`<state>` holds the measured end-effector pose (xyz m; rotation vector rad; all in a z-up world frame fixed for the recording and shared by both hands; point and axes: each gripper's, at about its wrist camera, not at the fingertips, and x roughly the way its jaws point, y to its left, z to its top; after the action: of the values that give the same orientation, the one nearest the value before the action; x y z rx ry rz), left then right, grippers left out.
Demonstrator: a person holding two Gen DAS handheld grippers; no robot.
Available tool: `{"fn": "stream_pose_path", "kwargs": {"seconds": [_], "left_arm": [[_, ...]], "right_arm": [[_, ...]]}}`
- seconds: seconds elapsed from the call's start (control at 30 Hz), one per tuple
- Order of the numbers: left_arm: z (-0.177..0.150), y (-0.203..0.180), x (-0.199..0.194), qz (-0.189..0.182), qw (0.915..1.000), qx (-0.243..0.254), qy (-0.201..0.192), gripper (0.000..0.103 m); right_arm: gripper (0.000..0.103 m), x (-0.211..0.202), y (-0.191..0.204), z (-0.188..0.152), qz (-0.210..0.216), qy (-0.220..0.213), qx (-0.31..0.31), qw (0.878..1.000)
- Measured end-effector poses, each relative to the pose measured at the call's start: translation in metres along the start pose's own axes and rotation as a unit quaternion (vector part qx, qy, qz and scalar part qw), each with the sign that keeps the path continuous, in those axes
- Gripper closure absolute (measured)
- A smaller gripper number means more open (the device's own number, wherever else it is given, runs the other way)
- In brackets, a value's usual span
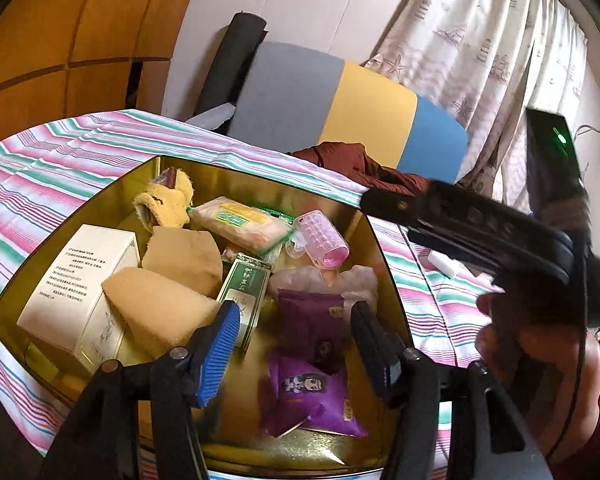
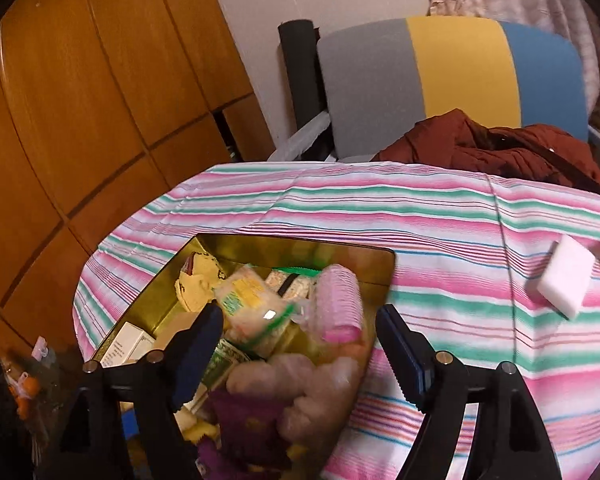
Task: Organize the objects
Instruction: 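Carry both packets over the gold tray and open both tools to drop them, then move both tools back toward the yellow sponge and white block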
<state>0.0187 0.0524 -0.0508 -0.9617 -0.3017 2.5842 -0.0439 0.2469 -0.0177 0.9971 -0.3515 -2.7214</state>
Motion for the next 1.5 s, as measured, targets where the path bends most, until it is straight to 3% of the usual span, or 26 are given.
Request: {"fn": "stream_pose_path", "kwargs": {"seconds": [0.43, 0.93, 1.2, 1.27, 1.5], "left_arm": [[-0.008, -0.029, -0.004, -0.015, 0.9997, 0.02, -0.002, 0.036], [-0.027, -0.076, 0.002, -0.044, 0.9953, 0.081, 0.032, 0.036], [-0.035, -0.105, 0.01, -0.07, 0.9893, 0.116, 0.054, 0.036], [-0.036, -0.114, 0.013, -0.064, 0.988, 0.128, 0.056, 0.031], [-0.033, -0.133, 0.009, -0.081, 0.9863, 0.137, 0.044, 0.028]], "right_arm": [[0.019, -0.041, -0.025, -0.02, -0.005, -0.011, 0.023, 1.0], [0.018, -0.064, -0.083, -0.046, -0.064, -0.002, 0.043, 0.997], [0.018, -0.072, -0.131, -0.055, -0.113, 0.006, 0.059, 0.992], [0.018, -0.074, -0.148, -0.054, -0.128, 0.007, 0.064, 0.99], [0.016, -0.087, -0.23, -0.013, -0.218, -0.024, 0.103, 0.97]]}}
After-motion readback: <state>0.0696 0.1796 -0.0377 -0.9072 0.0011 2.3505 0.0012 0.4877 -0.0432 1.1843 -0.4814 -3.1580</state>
